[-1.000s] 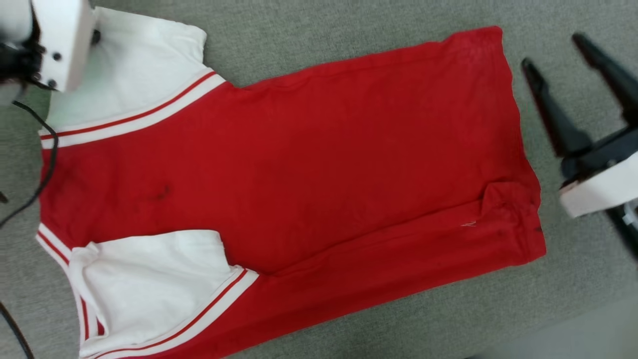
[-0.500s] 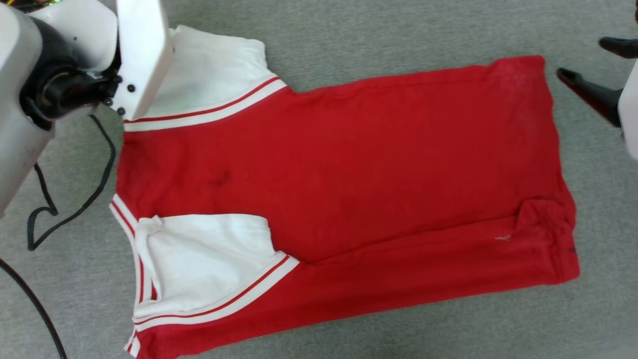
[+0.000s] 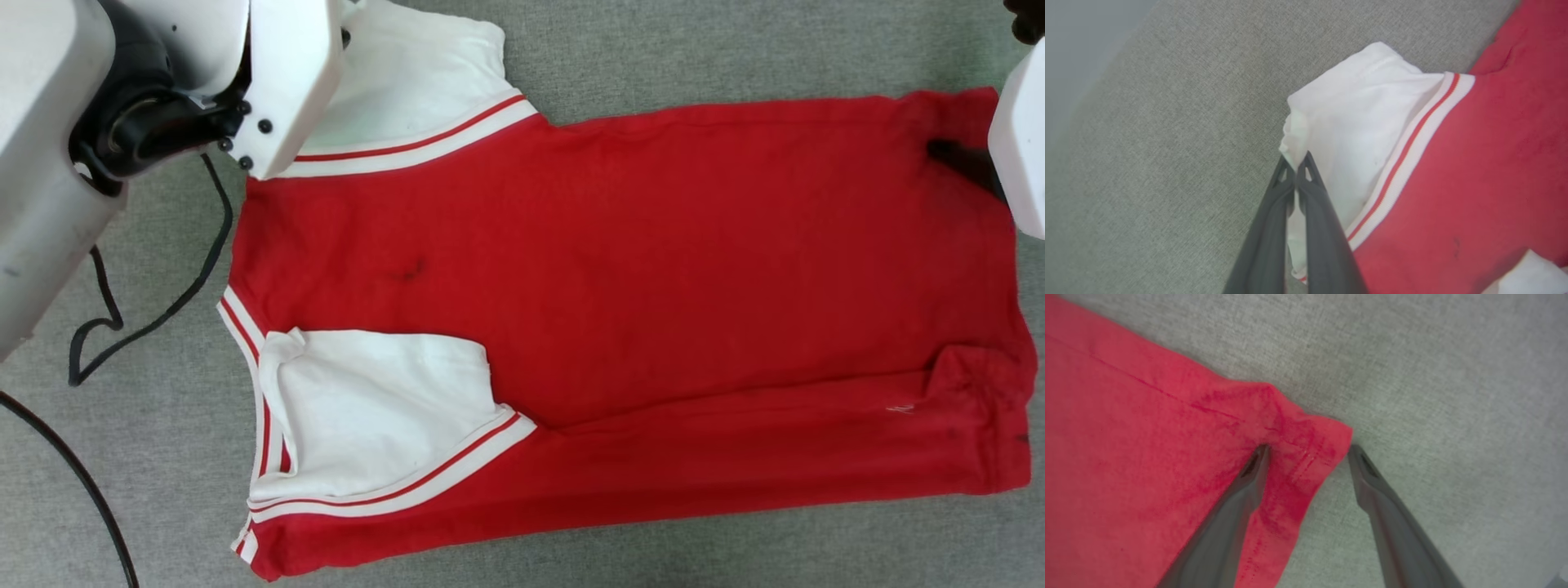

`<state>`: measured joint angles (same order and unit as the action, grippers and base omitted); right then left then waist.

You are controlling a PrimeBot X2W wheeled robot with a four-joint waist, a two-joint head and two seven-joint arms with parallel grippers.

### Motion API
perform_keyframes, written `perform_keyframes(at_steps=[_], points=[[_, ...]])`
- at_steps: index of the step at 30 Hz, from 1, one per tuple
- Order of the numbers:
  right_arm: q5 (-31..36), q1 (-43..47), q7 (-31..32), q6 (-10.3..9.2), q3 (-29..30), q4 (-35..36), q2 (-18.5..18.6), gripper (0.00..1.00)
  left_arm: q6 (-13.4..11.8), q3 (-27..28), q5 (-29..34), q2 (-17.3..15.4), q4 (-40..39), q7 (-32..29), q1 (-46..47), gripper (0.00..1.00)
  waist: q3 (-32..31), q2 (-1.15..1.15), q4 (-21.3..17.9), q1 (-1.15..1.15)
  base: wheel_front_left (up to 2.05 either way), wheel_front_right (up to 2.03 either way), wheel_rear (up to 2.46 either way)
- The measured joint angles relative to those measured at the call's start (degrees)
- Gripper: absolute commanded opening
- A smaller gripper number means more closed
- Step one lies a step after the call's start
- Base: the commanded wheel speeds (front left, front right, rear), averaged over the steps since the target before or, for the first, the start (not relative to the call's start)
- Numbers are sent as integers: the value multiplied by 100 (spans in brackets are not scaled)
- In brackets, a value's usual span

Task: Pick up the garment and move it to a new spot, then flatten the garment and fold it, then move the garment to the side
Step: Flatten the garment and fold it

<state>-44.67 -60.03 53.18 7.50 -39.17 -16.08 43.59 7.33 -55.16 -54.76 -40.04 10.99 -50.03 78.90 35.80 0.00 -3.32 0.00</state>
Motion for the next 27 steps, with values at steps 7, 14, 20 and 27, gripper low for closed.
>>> perform_keyframes(at_steps=[7, 14, 20, 27], points=[[-220, -80, -482, -1, -391, -186, 79, 0, 0, -171, -49, -33, -27, 224, 29, 0, 62, 0, 82, -1, 0, 0, 0], [-402, -52, -1413, 0, -627, -415, -4, 0, 4, -235, -247, -197, -34, 747, -214, 0, -359, 0, 27, 0, 0, 0, 0], [-637, 275, -2285, 1, -770, -307, 158, 0, 5, -212, -477, -538, -387, 1294, -795, 0, -931, 0, -24, 0, 0, 0, 0], [-827, 929, -2875, 1, -1033, -4, 469, 0, -187, -304, -544, -1053, -1038, 1683, -1644, 0, -1545, 0, -41, 0, 0, 0, 0]])
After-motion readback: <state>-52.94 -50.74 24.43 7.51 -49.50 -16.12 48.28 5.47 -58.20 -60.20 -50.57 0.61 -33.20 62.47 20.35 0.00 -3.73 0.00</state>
